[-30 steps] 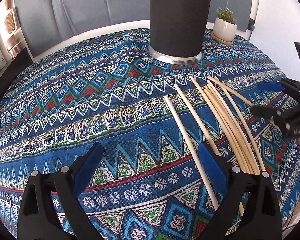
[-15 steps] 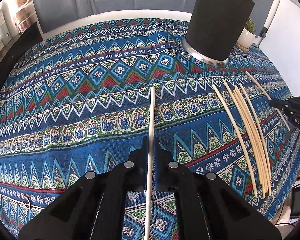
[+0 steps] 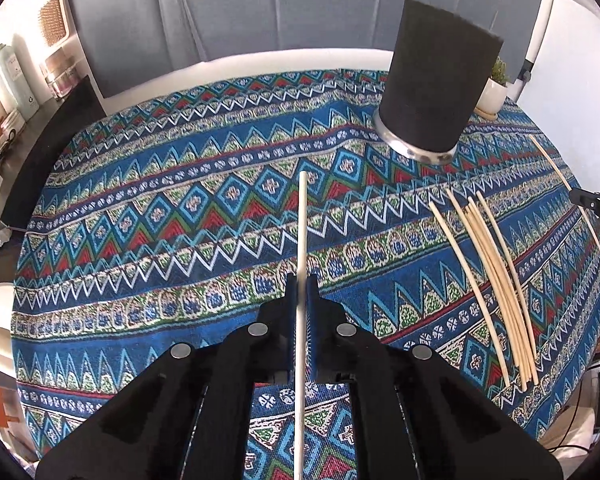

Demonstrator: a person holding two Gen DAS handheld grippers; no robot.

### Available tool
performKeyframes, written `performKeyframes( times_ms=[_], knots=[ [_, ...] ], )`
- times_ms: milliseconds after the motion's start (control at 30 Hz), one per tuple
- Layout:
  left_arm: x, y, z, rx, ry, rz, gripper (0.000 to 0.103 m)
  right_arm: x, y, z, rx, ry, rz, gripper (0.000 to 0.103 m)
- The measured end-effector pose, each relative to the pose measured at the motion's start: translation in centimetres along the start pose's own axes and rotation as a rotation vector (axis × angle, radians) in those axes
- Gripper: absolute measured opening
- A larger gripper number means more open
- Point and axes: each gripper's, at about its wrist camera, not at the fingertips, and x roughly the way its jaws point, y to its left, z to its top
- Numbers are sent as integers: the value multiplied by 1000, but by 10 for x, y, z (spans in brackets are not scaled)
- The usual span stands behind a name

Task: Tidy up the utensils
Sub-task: 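Lift the held sticks with both tools and carry them above the black holder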

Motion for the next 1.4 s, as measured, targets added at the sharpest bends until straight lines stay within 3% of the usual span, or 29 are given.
performKeyframes(
  times_ms=[467, 667, 900, 1167, 1300, 1400],
  knots=[
    [-48, 17, 85, -37, -177, -31, 5, -45, 23, 82, -69, -147, 51, 5],
    [-52, 0, 120, 39, -219, -7, 5, -38, 31, 121, -95, -172, 99, 5],
    [-55, -24, 164, 110, -269, -51, 5, -19, 44, 163, -120, -181, 160, 5],
    [-49, -48, 212, 130, -381, -188, 5, -3, 51, 201, -98, -240, 253, 5],
    [-41, -57, 223, 127, -467, -287, 5, -2, 44, 210, -42, -389, 318, 5],
    [-31, -58, 230, 82, -531, -369, 5, 8, 40, 215, 5, -443, 372, 1]
  ],
)
